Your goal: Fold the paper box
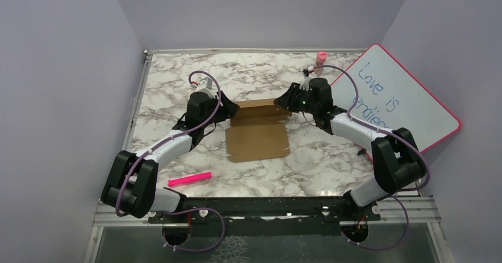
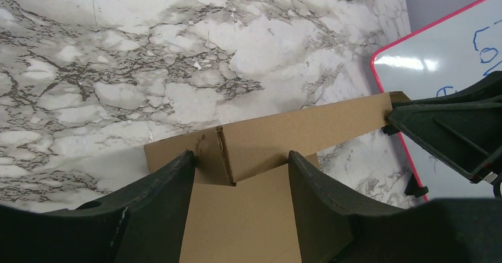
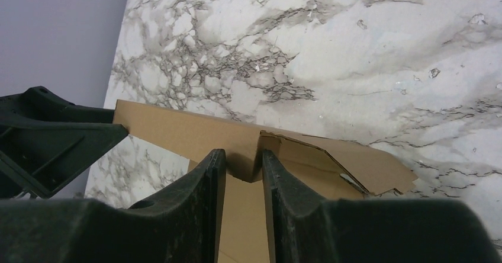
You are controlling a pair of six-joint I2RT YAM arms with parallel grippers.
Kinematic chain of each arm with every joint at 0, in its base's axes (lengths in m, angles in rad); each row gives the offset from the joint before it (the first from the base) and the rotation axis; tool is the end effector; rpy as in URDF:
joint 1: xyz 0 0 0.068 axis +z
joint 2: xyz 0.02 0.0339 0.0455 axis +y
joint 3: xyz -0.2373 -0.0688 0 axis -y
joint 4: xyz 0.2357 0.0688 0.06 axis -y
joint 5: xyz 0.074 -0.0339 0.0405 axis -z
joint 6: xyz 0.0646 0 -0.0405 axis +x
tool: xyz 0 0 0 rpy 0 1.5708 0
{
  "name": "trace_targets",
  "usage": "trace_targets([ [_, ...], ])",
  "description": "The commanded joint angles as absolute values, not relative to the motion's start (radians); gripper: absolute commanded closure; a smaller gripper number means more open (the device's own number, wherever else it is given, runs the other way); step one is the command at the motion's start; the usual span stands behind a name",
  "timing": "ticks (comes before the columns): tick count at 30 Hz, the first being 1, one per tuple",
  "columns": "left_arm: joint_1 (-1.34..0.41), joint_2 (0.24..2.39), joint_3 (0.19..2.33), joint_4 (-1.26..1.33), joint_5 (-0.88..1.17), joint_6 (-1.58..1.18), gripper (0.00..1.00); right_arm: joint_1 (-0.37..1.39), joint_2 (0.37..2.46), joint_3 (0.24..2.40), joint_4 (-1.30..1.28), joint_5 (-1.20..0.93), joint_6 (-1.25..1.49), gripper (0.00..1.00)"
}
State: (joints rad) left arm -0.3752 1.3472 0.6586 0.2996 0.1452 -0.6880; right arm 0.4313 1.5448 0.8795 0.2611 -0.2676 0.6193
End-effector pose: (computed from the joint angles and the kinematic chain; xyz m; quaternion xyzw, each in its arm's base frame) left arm 0.2898 -0.1242 0.1891 -0.0891 0.8244 -0.3336 0.4484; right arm 0.3214 0.1667 0.1988 0.0045 0.8304 0.3701 0.4164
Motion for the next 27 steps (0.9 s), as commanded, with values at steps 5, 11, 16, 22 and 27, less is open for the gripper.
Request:
trace_targets([
  [5,-0.38,1.309,0.647,0.343,0.126,-0.673,0.4,0.409,1.488,0.848,0.312,-0.319,0.594,0.56],
  [11,-0.38,1.314,0.675,0.303,0.104,-0.647,0.38,0.394,1.402,0.795,0.248,-0.201,0.526,0.51],
  [16,-0.38,1.323,0.678,0.301,0.103,-0.641,0.38,0.394,1.357,0.695,0.281,-0.138,0.525,0.48],
  [22,-0.38,1.333,0.684,0.301,0.112,-0.64,0.38,0.395,1.408,0.567,0.466,-0.115,0.576,0.48],
  [27,-0.38,1.341,0.686,0.3,0.119,-0.638,0.37,0.396,1.515,0.535,0.59,-0.103,0.636,0.48],
])
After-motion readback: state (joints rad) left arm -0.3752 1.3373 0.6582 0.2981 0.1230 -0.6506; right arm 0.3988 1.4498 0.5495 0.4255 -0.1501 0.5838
